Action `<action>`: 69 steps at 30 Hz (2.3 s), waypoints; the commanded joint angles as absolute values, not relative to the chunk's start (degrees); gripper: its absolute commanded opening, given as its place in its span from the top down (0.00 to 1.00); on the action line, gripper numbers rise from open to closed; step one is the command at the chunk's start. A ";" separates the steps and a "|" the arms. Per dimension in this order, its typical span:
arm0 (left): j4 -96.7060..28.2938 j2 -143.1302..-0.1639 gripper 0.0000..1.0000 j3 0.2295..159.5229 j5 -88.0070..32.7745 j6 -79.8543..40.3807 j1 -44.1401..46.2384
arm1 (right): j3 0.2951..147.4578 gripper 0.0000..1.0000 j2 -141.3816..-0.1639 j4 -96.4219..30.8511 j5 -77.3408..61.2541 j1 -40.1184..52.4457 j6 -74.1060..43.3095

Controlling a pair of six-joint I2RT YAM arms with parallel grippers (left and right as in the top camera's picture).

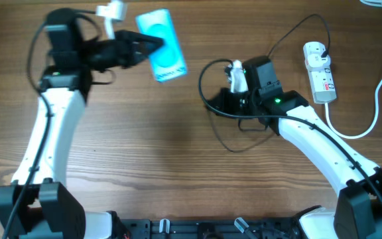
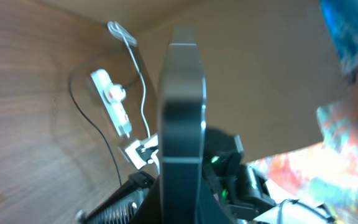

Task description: Plug charger to phone and switch on socket

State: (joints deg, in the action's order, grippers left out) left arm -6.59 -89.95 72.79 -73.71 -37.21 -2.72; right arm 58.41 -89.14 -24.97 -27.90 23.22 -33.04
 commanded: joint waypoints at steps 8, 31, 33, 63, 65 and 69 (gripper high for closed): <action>-10.15 -89.14 0.96 73.08 -78.63 -38.61 -11.35 | 58.37 0.96 -96.73 -28.23 6.63 24.32 -36.91; -12.05 -89.14 0.96 73.08 -78.63 -38.17 -11.35 | 58.37 0.94 -111.24 -25.12 1.98 29.36 -39.38; -12.05 -89.14 0.96 73.08 -78.61 -38.15 -11.38 | 58.37 0.91 -111.26 -25.10 2.00 29.36 -39.40; -8.10 -89.14 0.96 73.08 -84.82 -36.23 -10.96 | 59.57 0.96 -95.48 -25.08 -70.83 19.64 -5.04; -8.05 -89.14 0.96 73.08 -84.84 -35.70 -9.74 | 59.57 0.96 -92.51 -21.39 -75.26 19.90 -4.51; -7.66 -89.14 0.96 73.08 -84.82 -32.01 -6.35 | 59.57 0.95 -89.54 -10.68 -77.76 20.01 -9.87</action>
